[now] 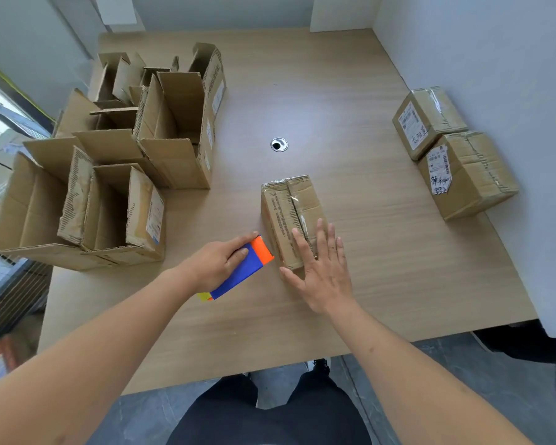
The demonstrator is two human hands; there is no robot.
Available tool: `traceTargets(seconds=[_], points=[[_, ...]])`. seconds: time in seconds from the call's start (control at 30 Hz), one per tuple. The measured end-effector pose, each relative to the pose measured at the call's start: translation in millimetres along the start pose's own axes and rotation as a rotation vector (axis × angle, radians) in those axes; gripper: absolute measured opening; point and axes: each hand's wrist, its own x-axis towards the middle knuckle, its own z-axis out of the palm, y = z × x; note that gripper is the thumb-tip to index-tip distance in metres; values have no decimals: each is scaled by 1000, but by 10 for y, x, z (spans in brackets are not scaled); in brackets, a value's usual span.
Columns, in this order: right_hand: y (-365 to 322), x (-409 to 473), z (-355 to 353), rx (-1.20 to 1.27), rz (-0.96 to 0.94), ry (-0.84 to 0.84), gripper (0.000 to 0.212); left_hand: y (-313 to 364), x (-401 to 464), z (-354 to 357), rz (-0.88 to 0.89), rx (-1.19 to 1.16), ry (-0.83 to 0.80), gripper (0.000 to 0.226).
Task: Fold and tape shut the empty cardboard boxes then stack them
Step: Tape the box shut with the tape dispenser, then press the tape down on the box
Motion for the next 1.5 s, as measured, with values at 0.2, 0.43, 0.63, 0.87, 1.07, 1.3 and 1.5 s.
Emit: traceTargets(seconds=[0.2,0.43,0.63,0.87,1.07,1.3,1.5], points=[[-148,103,-70,46,115,-44,93,-118,-56,64,-12,-16,62,48],[-225,240,-176,-27,121,-47,94,-108,-71,70,-10,-24,101,49],[-198,235,-159,-7,100,-52,92,-112,-15,131,-26,36,112,55],[-194,233,-185,-25,90,-81,90,-266,28,340,-116,231,81,62],[-191,209,-165,-52,87,-54,91,-381,15,553,-133,319,31,80],[-155,183,-182,-81,67,-76,96,-341,-27,558,-131,343,38,73],[-110,149,-277,-44,30,-170,109,-18,18,371,101,288,275,59]])
